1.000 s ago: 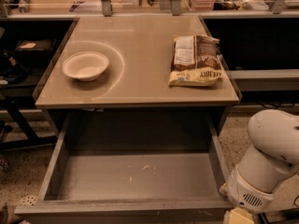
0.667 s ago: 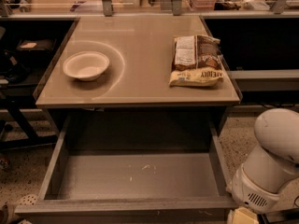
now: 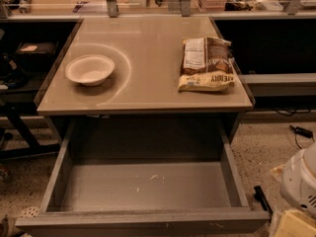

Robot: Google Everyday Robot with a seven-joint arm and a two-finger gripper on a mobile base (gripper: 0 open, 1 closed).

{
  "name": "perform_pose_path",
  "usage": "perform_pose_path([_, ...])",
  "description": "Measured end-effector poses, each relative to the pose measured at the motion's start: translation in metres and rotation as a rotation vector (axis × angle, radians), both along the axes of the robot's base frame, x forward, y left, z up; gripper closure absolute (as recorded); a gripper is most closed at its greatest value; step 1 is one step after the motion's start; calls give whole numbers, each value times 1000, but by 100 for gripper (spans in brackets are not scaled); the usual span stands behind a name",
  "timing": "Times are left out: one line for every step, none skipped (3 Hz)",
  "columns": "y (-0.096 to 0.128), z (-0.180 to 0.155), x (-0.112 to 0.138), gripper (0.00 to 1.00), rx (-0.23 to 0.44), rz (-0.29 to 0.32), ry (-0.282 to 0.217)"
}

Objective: Open top drawer

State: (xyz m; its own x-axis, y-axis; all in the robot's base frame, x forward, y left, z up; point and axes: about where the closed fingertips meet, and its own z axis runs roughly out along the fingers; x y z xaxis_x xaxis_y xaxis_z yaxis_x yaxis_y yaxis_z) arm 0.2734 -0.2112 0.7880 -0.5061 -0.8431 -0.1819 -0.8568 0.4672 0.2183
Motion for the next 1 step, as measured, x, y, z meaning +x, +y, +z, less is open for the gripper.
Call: perform_pose_path([0,9,3,0,-5,-2,-23])
